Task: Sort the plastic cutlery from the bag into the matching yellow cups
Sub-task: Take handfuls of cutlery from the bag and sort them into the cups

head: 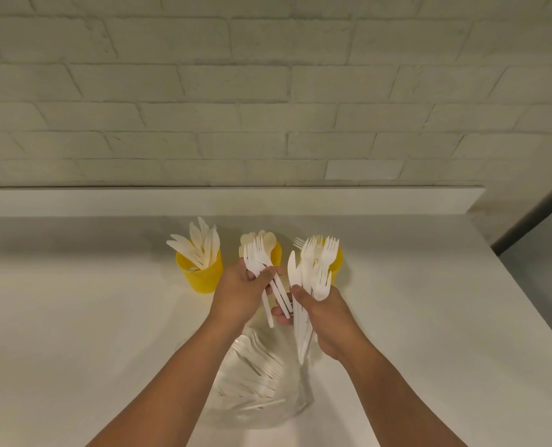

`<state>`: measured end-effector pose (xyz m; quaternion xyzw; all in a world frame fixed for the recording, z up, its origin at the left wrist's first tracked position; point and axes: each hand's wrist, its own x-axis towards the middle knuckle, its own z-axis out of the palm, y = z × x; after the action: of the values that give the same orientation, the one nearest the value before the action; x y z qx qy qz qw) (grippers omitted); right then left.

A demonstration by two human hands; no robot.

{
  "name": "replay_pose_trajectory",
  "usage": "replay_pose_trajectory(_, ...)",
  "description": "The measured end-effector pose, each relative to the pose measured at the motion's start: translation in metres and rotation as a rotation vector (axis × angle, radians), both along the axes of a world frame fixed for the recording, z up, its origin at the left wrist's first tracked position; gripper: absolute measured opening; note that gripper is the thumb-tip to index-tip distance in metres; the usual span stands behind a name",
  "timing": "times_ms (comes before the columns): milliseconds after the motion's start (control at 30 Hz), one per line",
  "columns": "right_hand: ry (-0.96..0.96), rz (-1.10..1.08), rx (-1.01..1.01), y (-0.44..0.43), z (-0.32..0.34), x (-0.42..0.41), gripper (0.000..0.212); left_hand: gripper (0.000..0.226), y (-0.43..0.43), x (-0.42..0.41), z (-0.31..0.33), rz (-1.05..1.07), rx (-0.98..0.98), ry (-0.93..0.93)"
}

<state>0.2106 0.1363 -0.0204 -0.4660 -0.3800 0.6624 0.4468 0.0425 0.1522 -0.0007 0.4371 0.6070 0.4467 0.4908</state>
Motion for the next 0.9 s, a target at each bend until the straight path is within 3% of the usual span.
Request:
replay_pose_trajectory(333, 0.01, -0.307, -0.089, 0.006, -0.004, 0.051, 0.019, 0.011, 0.057, 0.029, 0.047, -0.043, 0.286, 0.079)
replay_pose_trajectory(567, -0.028, -0.303, -0.023, 0.012, 0.005, 0.083, 0.016, 0.007, 0.097, 0.079, 0.022, -0.216, 0.244, 0.199)
replay_pose_trajectory(633, -0.034, -0.267, -0.003, 0.012, 0.007, 0.087, 0.017, 0.025, 0.105, 0.082, 0.005, -0.249, 0.216, 0.237)
replay_pose_trajectory(900, 0.014, -0.224, 0.007, 0.018, 0.008, 0.097, 0.021, 0.058, 0.093, 0.083, -0.001, -0.364, 0.267, 0.367)
